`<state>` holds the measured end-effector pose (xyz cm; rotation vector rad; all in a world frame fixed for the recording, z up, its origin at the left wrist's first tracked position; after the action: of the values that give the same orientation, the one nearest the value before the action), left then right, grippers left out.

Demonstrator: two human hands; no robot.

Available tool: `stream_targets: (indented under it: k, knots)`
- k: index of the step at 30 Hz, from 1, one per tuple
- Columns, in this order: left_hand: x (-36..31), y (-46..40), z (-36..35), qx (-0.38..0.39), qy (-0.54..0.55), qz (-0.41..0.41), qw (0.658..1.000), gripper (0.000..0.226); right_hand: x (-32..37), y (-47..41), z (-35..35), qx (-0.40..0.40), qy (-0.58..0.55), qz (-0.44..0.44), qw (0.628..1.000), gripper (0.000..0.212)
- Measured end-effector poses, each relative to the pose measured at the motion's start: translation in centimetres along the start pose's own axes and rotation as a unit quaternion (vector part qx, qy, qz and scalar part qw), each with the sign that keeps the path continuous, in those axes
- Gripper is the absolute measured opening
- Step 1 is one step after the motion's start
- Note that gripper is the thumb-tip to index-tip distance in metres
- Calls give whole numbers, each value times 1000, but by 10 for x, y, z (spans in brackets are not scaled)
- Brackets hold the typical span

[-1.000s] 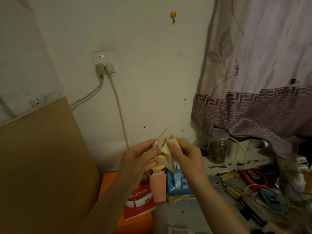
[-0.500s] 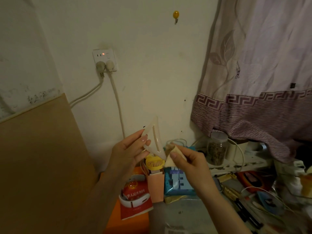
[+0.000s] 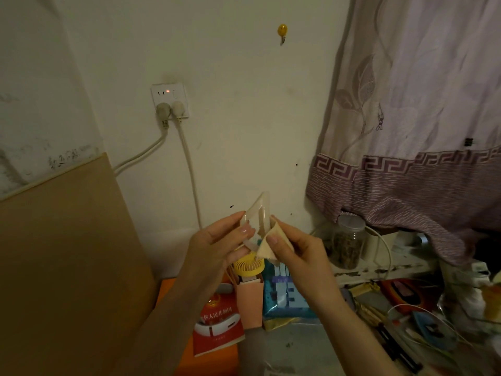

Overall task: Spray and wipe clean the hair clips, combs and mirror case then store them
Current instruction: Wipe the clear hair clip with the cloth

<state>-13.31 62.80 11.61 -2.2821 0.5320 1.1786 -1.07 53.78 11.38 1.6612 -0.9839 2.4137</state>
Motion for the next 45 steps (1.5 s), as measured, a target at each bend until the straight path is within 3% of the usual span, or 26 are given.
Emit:
stream_targets:
  k: [6,9,14,19,24,29,36,40,45]
  knots:
    - [-7,-2,11,-50,24,-24,998,32,-13,12,-5,38,16,-25,999,44]
    - [-8,-4,18,-56,29,-6,998,32,-16,17,-6,77,35,-24,996,32]
    - [-3,-3,19,-21,-12,50,998,32,-12,12,17,26,27,-25,999,14]
    - [7,3,6,43,-45,104,993,31,-5,-1,41,-25,-40,-46,998,29]
    - [10,5,-4,74,-95,119,986,37,-1,-5,38,31,-66,-45,996,40]
    - [13,6,-11,111,-121,157,974,48,-3,-3,41,31,-74,-63,995,38]
    - [14,7,-13,159,-139,213,954,33,-8,0,37,90,-73,-86,990,38]
    - [17,3,-4,114,-148,195,963,24,-12,6,34,93,-67,-89,989,30]
    - [20,0,0,64,-153,127,978,46,-27,16,34,32,-91,-118,988,31]
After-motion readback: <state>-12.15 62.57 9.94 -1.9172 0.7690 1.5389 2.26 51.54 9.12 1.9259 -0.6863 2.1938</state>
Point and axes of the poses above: each hand's wrist, its own y-axis away from the middle knuckle, its own z-axis out of the back of the hand, x = y × z, the point moved 7 cm from there along -y, towards the middle knuckle, and after that the axes turned 14 degrees about y, right-handed, at the moved point
